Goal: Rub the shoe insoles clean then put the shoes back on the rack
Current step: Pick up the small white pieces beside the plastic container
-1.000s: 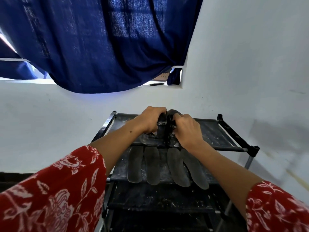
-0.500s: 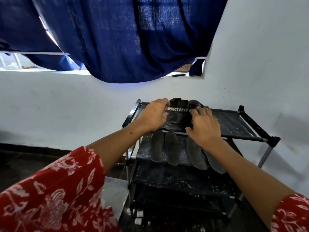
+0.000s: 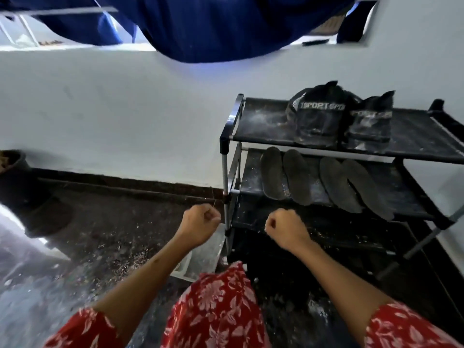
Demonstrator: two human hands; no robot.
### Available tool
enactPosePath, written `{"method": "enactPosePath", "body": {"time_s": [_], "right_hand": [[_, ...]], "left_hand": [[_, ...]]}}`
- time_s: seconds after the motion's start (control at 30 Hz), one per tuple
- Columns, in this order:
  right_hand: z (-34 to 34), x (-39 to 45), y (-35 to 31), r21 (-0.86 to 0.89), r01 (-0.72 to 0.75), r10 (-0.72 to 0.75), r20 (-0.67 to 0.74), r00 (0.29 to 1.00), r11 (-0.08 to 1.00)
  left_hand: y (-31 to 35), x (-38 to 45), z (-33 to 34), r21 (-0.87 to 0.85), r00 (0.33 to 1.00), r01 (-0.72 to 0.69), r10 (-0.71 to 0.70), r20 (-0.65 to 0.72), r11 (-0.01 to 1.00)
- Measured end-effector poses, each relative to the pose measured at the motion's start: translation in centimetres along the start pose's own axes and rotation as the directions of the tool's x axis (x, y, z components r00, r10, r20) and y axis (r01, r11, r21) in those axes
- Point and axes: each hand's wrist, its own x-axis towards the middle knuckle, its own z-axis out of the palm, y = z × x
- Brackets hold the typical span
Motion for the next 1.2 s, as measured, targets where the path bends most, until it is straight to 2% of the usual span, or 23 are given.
{"method": "enactPosePath", "body": {"time_s": [0.1, 0.23, 0.37, 0.57, 0.73, 0.9, 1.03, 1.2], "right_hand": [[6.1, 1.9, 1.6, 0.042, -0.015, 0.011, 0.109, 0.994, 0.999], [13.2, 4.1, 4.2, 0.076, -0.060, 0.043, 0.206, 0.978, 0.995], [18.7, 6.7, 6.9, 0.086, -0.073, 0.045, 0.287, 0.957, 0.994], [25.0, 9.8, 10.6, 0.108, -0.055, 0.014, 0.347, 0.938, 0.993], [28.7, 10.4, 12.1, 0.140, -0.013, -0.038, 0.355, 0.934, 0.990], [31.3, 11.3, 12.4, 0.164, 0.085, -0.130, 0.291, 0.948, 0.983], [33.1, 12.1, 12.5, 0.127, 0.094, -0.123, 0.252, 0.960, 0.987], [34.2, 12.7, 13.0, 0.102, 0.101, -0.125, 0.270, 0.955, 0.990]], "left_hand": [[-4.5, 0.7, 4.8, -0.043, 0.988, 0.136, -0.133, 0.079, 0.990], [-10.0, 1.0, 11.8, -0.086, 0.939, 0.307, -0.287, 0.192, 0.948], [-13.8, 1.5, 17.7, -0.036, 0.915, 0.340, -0.322, 0.245, 0.940], [-17.4, 4.0, 25.3, -0.033, 0.900, 0.367, -0.346, 0.265, 0.930], [-19.1, 5.5, 29.4, -0.011, 0.921, 0.323, -0.312, 0.234, 0.946], [-20.5, 5.8, 31.7, -0.020, 0.941, 0.261, -0.250, 0.228, 0.965], [-20.9, 5.3, 32.7, -0.011, 0.942, 0.257, -0.248, 0.225, 0.966], [-21.2, 5.2, 33.3, -0.008, 0.945, 0.240, -0.232, 0.231, 0.971]]}}
